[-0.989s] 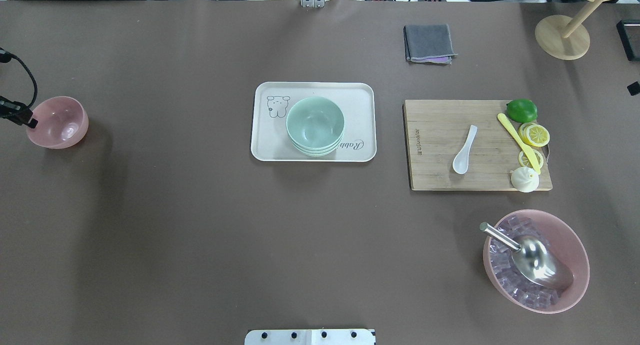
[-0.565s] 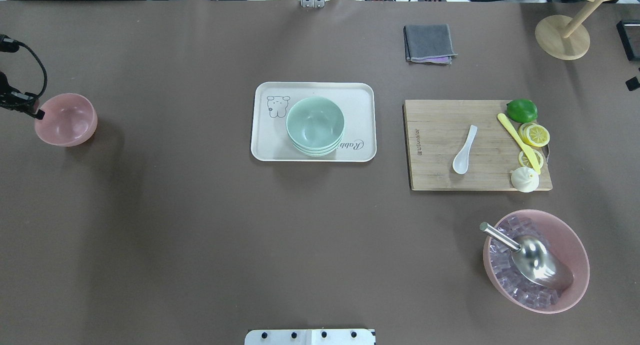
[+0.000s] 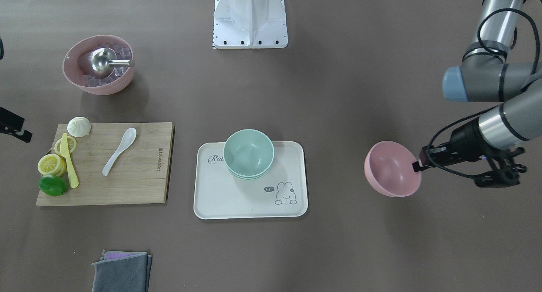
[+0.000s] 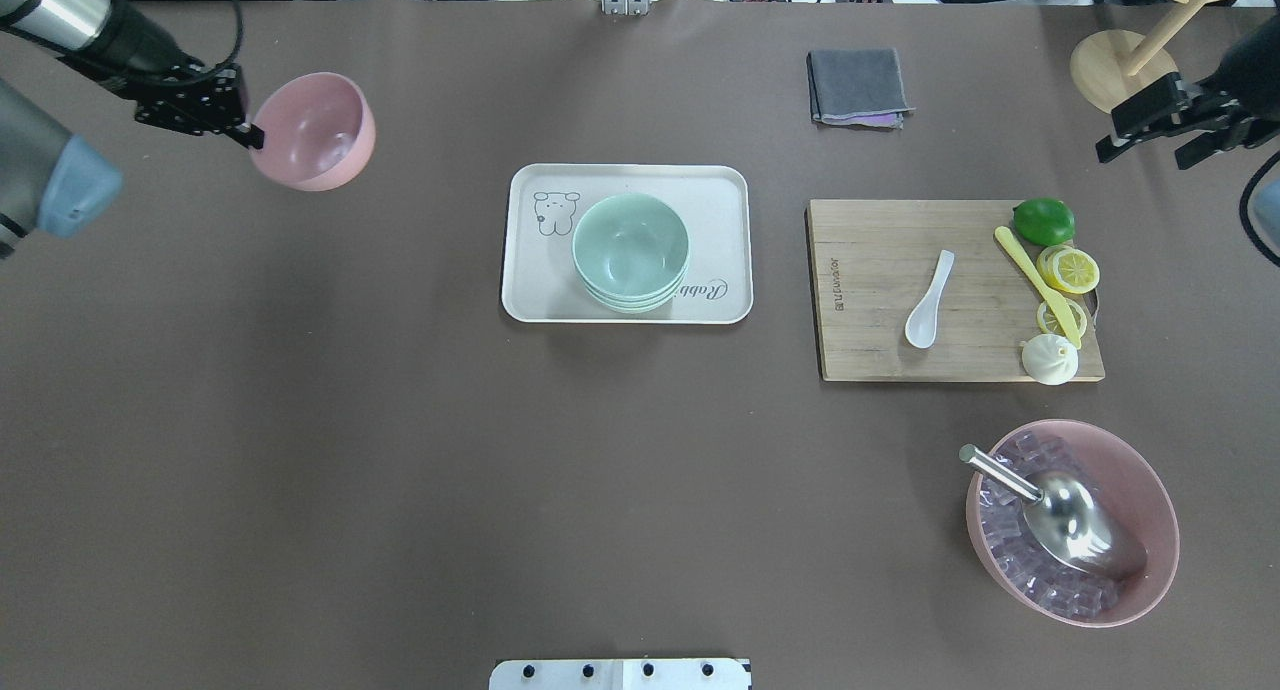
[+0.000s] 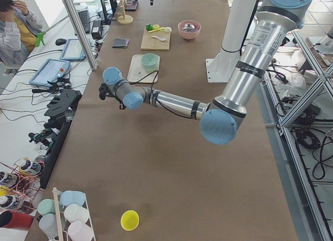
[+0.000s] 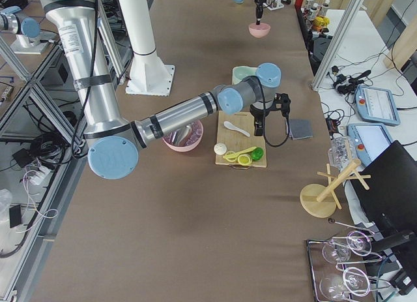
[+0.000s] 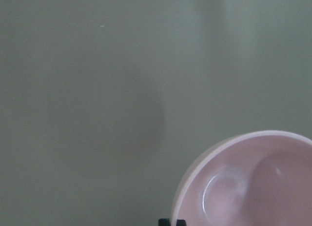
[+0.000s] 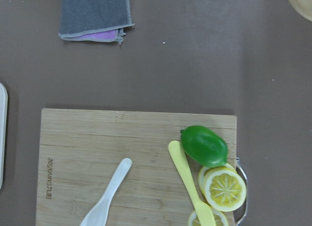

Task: Stack pink bowl on green and place spoon
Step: 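Carry the pink bowl onto the green bowls while the right gripper reaches for the spoon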

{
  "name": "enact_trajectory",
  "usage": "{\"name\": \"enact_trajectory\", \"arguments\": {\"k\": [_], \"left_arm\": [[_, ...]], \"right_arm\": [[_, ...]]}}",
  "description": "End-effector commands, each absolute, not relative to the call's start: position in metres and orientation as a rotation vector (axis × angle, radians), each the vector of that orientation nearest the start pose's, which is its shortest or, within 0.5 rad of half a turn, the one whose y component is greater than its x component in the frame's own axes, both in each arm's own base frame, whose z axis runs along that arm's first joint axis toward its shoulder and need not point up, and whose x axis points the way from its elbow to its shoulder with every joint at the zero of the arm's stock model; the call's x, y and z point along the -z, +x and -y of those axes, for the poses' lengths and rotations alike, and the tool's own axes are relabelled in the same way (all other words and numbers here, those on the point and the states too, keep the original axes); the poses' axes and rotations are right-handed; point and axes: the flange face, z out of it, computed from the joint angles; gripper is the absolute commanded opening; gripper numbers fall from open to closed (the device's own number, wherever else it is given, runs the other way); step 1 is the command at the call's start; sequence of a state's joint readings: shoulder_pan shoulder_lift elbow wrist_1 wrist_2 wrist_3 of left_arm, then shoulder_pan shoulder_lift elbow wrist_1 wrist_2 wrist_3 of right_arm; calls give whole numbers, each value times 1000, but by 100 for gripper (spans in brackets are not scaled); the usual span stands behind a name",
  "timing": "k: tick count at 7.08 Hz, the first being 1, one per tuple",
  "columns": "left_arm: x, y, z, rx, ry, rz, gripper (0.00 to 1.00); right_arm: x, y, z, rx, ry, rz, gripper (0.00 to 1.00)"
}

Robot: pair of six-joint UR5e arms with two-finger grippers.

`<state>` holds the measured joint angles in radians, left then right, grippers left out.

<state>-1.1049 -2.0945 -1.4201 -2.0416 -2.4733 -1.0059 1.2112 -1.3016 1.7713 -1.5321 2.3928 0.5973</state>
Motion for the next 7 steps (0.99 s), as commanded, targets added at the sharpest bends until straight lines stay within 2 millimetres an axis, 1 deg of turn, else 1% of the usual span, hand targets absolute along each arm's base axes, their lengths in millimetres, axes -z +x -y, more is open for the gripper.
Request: {"name": "enact_trajectory", "arguments": {"k": [1, 2, 3, 4, 5, 6, 7], "left_arm": [[-201, 339, 637, 173, -7, -1157, 0], [-147, 387, 623, 175, 12, -1090, 0], [-146, 451, 588, 142, 65, -1035, 0], [-152, 493, 559, 112, 85, -1004, 0], [-156, 503, 552, 100, 77, -997, 0], [-158, 517, 540, 79, 64, -994, 0], [-158, 516, 539, 79, 65, -996, 0]], "right_arm": [[-368, -229, 562, -51, 34, 888, 100], [-369, -248, 558, -32, 27, 874, 100], [-371, -262, 555, -25, 27, 855, 100], [-376, -275, 553, -15, 17, 839, 100], [-377, -288, 551, -3, 3, 835, 100], [-378, -294, 548, -2, -6, 834, 100], [-378, -299, 546, 3, -13, 835, 100]]}}
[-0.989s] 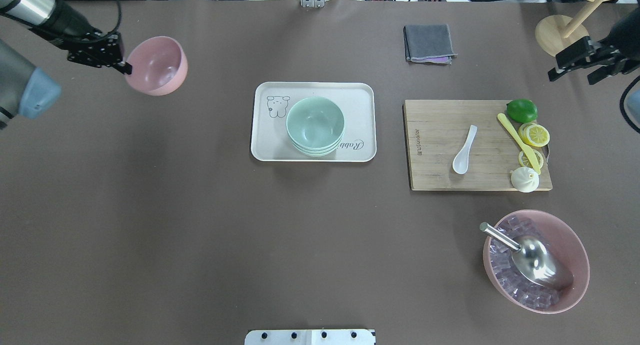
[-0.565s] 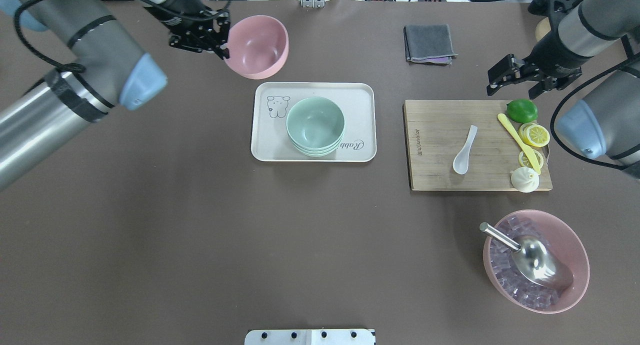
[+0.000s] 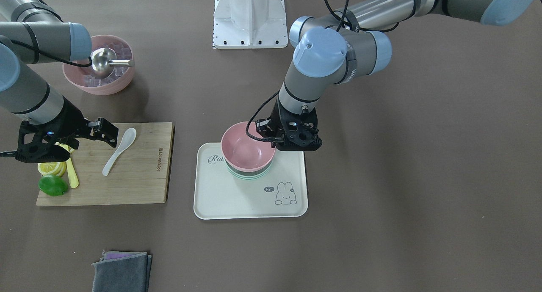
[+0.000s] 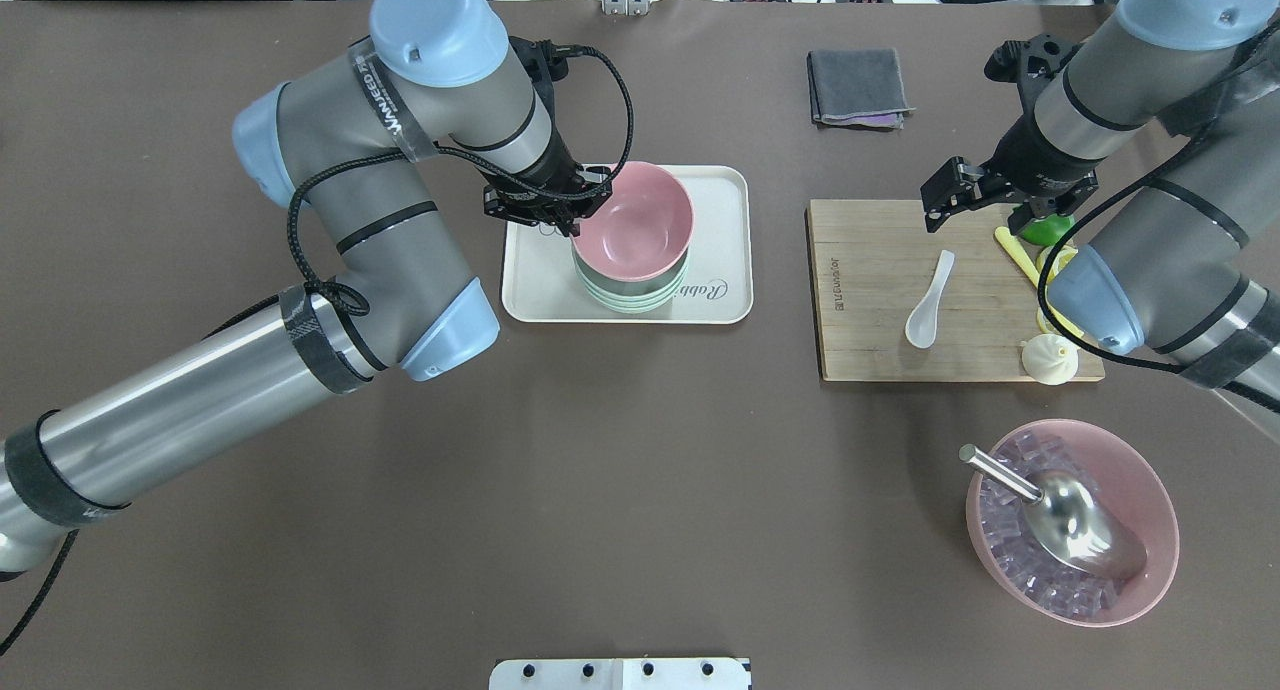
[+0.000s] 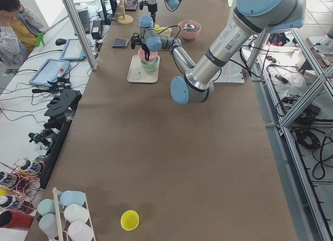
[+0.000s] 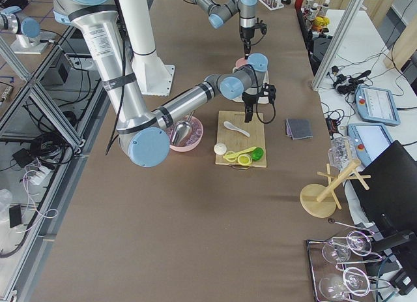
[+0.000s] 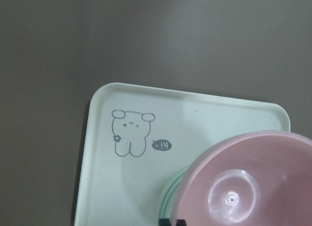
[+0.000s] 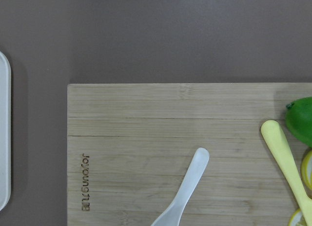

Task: Stack pink bowl on green and place spoon
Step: 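Carry the pink bowl onto the green bowls while the right gripper reaches for the spoon, then release the pink bowl on the green stack while the right gripper grasps the white spoon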

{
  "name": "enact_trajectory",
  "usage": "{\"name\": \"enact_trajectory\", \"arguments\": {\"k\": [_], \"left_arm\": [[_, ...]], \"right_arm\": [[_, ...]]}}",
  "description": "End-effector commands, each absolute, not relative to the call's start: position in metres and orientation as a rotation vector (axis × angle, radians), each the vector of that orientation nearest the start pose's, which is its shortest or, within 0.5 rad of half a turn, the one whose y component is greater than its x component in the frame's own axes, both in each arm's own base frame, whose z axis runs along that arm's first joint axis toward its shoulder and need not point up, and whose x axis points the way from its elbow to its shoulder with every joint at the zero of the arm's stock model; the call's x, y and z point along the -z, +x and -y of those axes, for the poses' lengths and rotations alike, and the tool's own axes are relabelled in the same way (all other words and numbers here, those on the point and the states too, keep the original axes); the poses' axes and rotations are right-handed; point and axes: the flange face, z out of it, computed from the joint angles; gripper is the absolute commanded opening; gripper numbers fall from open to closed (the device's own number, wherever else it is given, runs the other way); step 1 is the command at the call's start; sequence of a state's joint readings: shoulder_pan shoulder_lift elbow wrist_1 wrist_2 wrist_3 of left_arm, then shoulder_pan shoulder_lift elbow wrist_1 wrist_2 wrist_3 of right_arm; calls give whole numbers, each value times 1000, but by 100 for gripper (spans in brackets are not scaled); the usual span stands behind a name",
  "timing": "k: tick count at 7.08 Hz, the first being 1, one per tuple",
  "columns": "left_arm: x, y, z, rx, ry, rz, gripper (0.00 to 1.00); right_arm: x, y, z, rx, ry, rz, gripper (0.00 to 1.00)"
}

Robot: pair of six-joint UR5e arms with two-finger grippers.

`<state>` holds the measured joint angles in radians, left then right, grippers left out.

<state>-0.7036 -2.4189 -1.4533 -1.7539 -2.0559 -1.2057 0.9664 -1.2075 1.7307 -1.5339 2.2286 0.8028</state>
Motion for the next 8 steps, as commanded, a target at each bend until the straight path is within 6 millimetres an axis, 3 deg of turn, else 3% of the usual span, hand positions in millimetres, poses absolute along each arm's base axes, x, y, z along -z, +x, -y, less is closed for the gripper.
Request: {"name": "enact_trajectory", "arguments": {"k": [1, 3, 4, 5, 6, 7, 8], "left_arm": [[-155, 517, 538, 77, 66, -999, 0], [-151, 516, 538, 111, 50, -1007, 0], [-151, 516, 538, 113, 49, -1007, 0], [-147, 516, 538, 113, 52, -1012, 0], [-148, 515, 538, 112, 53, -1011, 0], [-151, 514, 541, 124, 76, -998, 86], [-149, 510, 545, 163, 115, -987, 97]], "right_arm": [[-380, -306, 543, 13, -22, 832, 100], [-399, -313, 547, -13, -64, 810, 100], [-398, -318, 552, -73, -94, 806, 99], [-400, -335, 545, -106, -112, 815, 98], [-419, -345, 552, -152, -113, 842, 97], [-435, -358, 553, -196, -125, 864, 93], [-439, -355, 549, -213, -130, 870, 87]]}}
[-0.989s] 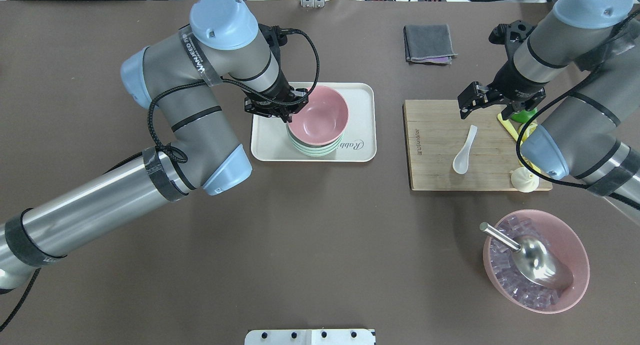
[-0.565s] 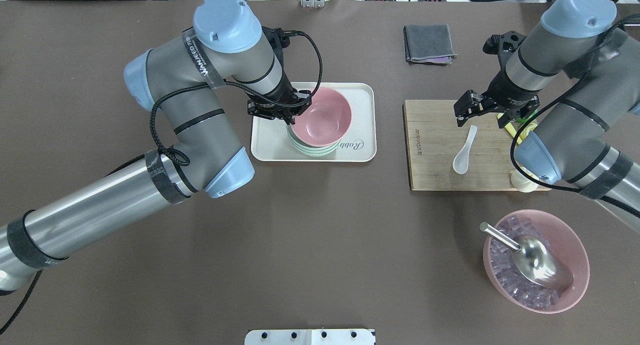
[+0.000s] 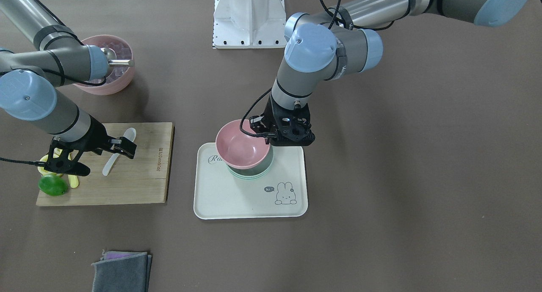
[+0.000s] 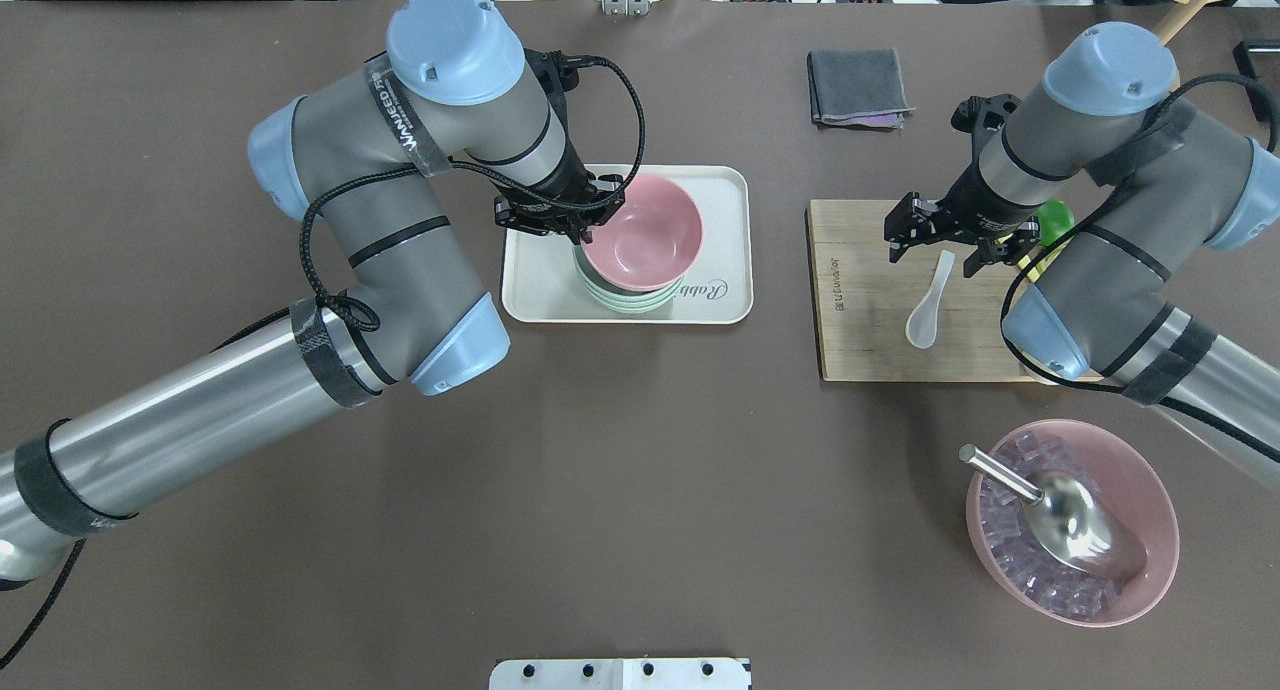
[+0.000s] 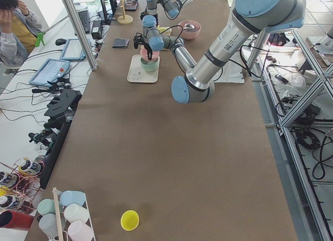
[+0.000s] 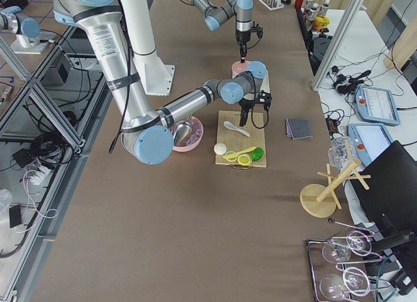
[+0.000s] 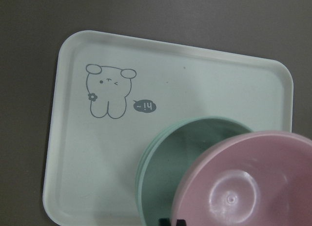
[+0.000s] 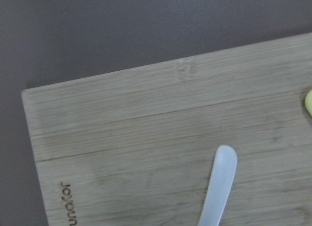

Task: Stack pink bowl on green and place spoon
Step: 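Release the pink bowl on the green stack while the right gripper grasps the white spoon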

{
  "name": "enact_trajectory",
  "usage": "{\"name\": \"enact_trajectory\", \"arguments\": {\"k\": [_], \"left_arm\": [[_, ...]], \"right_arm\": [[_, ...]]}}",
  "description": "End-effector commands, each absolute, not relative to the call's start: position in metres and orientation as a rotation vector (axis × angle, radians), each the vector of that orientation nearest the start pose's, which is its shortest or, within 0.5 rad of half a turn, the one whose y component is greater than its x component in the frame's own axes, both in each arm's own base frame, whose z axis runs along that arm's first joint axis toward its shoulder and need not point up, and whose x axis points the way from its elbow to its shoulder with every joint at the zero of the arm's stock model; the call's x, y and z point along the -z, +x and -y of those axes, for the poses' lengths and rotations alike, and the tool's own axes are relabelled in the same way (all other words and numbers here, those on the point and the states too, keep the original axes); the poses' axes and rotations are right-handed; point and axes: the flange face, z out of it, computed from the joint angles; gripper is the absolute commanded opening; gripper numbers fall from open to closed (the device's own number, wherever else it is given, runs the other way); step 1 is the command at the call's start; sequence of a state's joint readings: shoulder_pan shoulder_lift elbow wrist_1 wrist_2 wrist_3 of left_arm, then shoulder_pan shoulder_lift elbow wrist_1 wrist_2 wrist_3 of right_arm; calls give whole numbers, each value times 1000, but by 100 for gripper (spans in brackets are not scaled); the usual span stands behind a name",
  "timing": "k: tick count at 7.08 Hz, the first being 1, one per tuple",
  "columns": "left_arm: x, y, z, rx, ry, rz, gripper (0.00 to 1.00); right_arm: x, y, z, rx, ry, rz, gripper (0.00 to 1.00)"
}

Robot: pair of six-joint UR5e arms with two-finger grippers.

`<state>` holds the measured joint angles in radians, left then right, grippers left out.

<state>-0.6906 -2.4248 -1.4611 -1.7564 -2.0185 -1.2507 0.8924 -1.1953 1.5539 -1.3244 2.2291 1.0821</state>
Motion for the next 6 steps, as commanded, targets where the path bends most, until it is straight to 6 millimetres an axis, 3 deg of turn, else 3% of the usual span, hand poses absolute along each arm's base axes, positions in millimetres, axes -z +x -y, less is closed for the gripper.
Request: {"name": "enact_trajectory", "arguments": {"k": [1, 4, 5, 6], "left_arm": [[-148, 509, 545, 181, 109, -990, 97], [-144, 504, 546, 205, 105, -999, 97], [-143, 504, 546, 215, 101, -1002, 97], [-143, 503, 547, 220, 98, -1003, 97]], "right_arm": [[-440, -359, 544, -248, -148, 863, 71], [-459, -364, 533, -260, -133, 816, 65], [-461, -364, 533, -260, -133, 813, 54], [-460, -363, 533, -263, -131, 815, 36]]}}
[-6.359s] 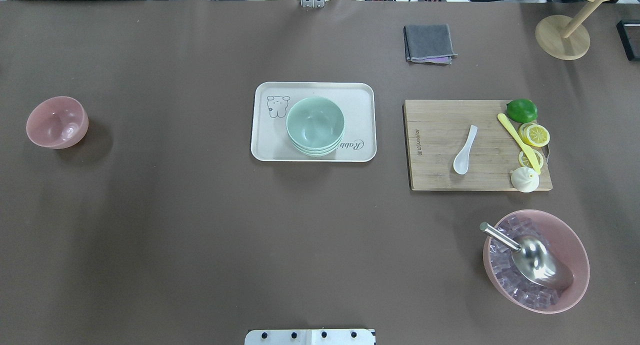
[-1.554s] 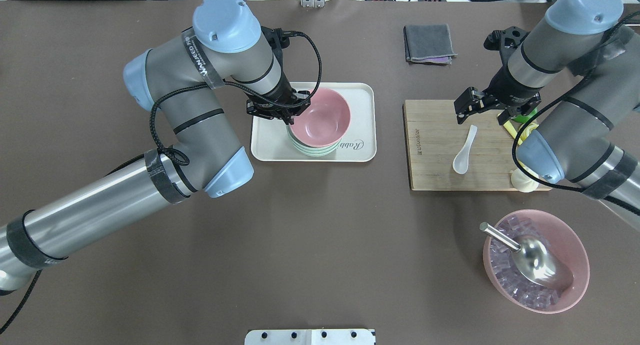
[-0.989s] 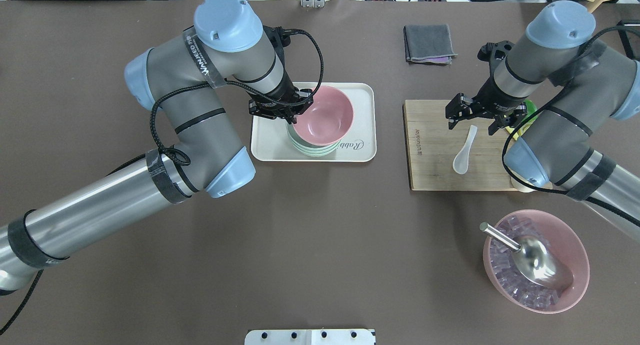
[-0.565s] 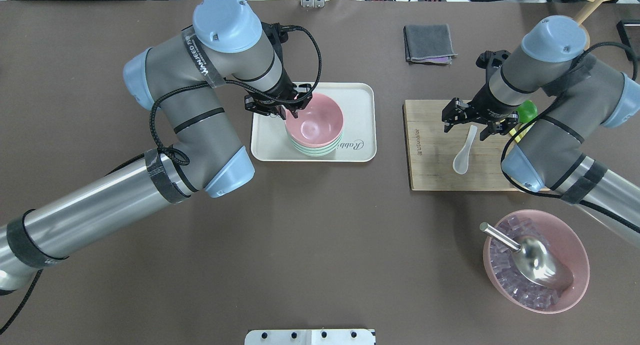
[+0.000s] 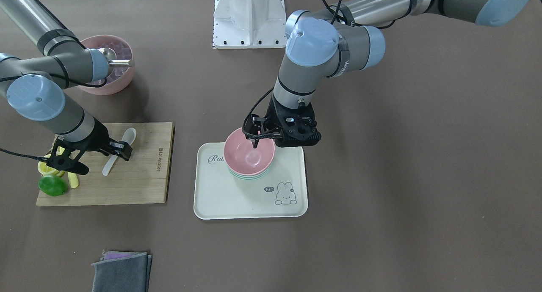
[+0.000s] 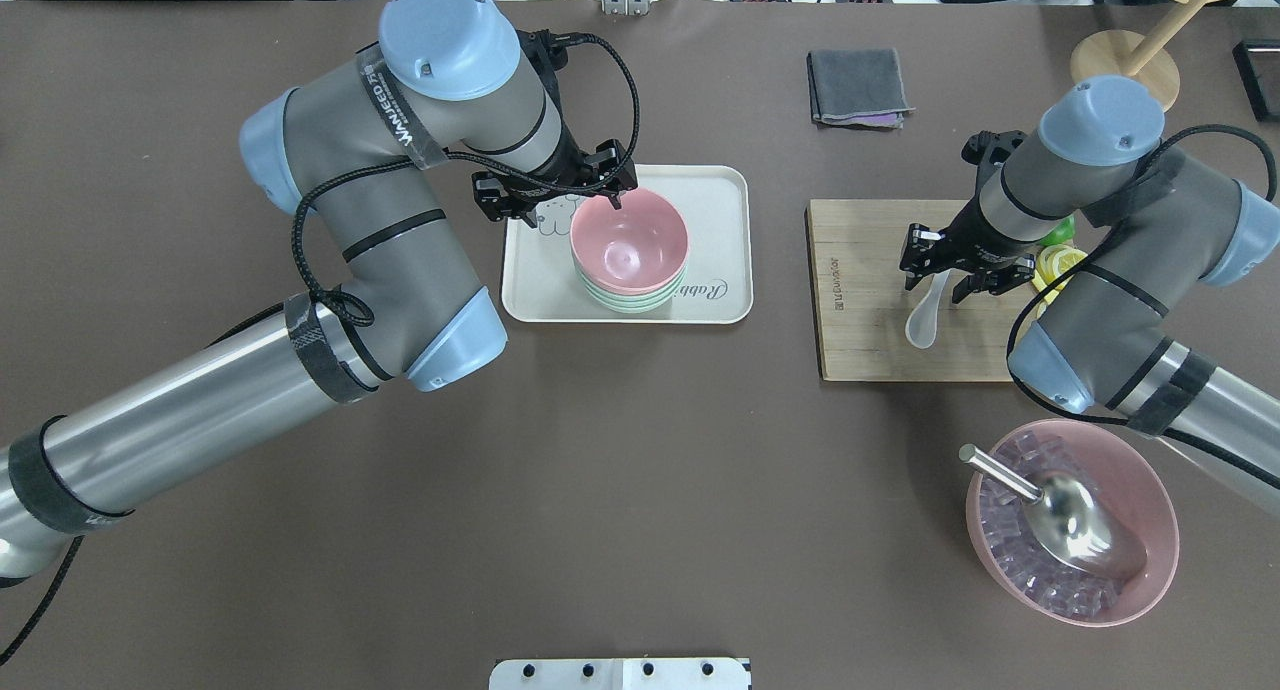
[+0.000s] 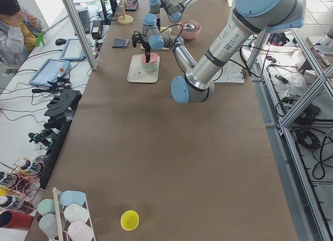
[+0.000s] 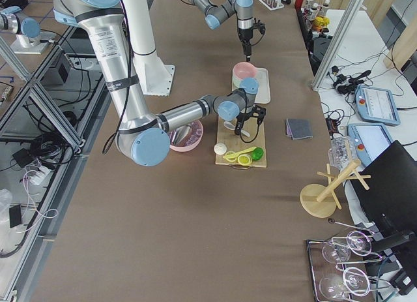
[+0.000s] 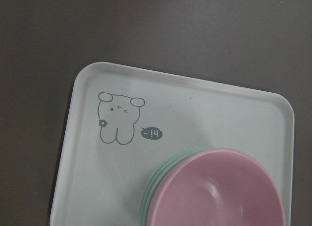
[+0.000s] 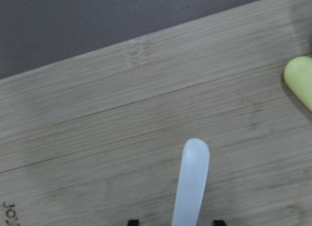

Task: Stack pink bowl on green and place spoon
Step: 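Release the pink bowl on the green stack while the right gripper grasps the white spoon, then carry the white spoon into the pink bowl while the left arm withdraws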

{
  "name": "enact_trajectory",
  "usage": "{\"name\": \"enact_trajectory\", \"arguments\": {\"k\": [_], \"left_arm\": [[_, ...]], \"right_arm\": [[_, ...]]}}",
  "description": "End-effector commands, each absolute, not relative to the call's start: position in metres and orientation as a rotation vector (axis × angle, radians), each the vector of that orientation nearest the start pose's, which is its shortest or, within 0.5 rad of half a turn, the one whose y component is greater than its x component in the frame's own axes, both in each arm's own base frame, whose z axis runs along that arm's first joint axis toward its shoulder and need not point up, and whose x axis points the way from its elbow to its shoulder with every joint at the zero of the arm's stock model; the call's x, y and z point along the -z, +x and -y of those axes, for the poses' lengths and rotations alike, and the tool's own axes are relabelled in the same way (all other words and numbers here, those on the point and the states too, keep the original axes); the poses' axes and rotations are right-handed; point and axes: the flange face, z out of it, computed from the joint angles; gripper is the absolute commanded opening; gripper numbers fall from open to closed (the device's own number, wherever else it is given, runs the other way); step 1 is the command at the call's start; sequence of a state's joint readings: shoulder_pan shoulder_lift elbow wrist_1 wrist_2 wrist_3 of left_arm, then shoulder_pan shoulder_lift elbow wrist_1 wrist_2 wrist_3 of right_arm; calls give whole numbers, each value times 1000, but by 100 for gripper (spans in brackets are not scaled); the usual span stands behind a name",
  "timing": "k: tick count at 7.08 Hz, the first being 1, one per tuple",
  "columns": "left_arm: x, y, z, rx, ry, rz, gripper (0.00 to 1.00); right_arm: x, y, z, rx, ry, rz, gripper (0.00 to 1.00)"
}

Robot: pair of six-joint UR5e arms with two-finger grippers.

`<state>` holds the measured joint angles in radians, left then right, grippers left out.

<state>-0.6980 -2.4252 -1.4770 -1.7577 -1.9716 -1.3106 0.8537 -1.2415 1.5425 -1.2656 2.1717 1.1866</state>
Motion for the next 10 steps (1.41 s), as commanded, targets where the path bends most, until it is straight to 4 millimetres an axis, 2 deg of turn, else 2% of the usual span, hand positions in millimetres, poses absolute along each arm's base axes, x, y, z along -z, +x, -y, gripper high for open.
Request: {"name": "enact_trajectory", "arguments": {"k": [1, 3, 4, 5, 6, 7, 8, 9, 10], "left_arm": [[-142, 502, 547, 221, 100, -1004, 97], [-143, 498, 550, 221, 111, -1017, 97], [-144, 463, 576, 247, 113, -1031, 93], [-167, 440, 574, 183, 67, -1046, 93], [-204, 391, 569, 114, 136, -1034, 93], [-250, 342, 569, 49, 138, -1024, 93], [-273, 304, 581, 11, 131, -1032, 93], [-285, 291, 584, 9, 136, -1022, 93], [-285, 290, 585, 11, 137, -1022, 93]], "right_arm": [[-457, -362, 532, -256, -130, 821, 0], [-458, -361, 530, -249, -133, 823, 0], [-427, -362, 531, -242, -112, 857, 0], [-372, -377, 551, -238, -90, 891, 0], [-298, -405, 577, -315, -107, 933, 0], [-224, -436, 605, -400, -130, 982, 0], [-179, -454, 618, -441, -147, 1005, 0], [-158, -477, 611, -467, -151, 1009, 0], [-149, -487, 602, -462, -150, 1023, 0]]}}
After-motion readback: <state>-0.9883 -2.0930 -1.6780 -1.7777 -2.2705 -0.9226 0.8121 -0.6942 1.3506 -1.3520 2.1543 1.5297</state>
